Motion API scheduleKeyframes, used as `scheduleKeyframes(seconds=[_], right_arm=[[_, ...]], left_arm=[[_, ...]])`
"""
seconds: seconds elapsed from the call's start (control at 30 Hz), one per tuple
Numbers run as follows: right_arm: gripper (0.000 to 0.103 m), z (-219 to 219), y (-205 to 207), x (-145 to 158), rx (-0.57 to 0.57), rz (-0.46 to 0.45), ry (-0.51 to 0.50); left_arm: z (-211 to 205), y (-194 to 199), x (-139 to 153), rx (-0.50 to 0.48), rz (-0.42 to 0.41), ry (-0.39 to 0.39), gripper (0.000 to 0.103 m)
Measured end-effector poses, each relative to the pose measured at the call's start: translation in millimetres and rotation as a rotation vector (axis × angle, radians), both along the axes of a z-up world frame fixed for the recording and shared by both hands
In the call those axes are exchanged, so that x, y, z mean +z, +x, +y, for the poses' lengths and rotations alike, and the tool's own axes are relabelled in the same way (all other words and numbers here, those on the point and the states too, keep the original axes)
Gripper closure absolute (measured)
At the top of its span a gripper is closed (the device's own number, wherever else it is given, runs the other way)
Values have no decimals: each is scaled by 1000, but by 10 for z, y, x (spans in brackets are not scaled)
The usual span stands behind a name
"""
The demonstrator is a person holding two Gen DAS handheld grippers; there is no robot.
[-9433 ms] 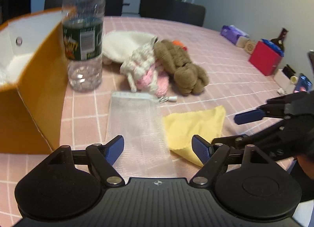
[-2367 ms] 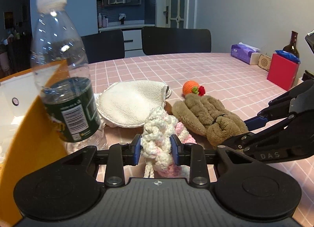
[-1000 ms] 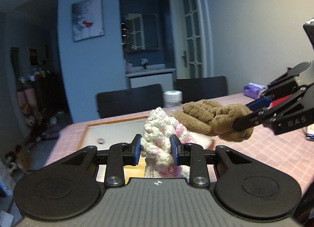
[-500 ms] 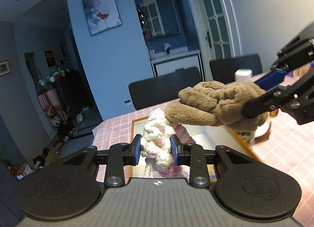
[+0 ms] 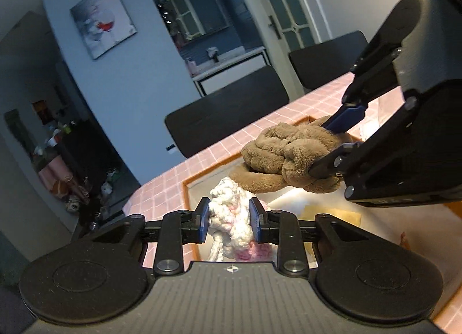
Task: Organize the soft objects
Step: 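Open both tools to drop the plush and knitted item into the box, then withdraw both tools from the box toward the white cloth and crocheted fruit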
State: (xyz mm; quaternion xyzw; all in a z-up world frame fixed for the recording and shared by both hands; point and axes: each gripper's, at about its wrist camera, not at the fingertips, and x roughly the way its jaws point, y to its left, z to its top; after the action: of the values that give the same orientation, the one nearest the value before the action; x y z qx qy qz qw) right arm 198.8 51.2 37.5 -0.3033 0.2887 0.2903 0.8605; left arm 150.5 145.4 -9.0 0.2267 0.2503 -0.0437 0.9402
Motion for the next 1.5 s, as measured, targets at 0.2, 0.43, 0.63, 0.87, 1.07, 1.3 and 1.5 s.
scheduleKeyframes(seconds=[0.2,0.43,0.63,0.87,1.07,1.3,1.5], right_arm=[[74,106,235,-214,-25,60,-49],[71,187,404,-463,-51,132,-87],[59,190,411,-502,-47,128,-97],[51,164,353,-418,-15,117,-67],[44,118,168,-216,20,73,-31],[44,-97,-252,42,56,-6,47],[44,-526,-596,214,33,-15,147]], left_arm=[[11,164,-109,19,70,-35,71],[-11,216,-131,61,137,-16,66],[-19,231,-140,81,169,0,59],[17,150,13,88,140,-16,42],[29,-26,190,127,102,-19,42],[12,-404,404,141,26,-73,44],[-82,-827,573,115,-88,-152,44]])
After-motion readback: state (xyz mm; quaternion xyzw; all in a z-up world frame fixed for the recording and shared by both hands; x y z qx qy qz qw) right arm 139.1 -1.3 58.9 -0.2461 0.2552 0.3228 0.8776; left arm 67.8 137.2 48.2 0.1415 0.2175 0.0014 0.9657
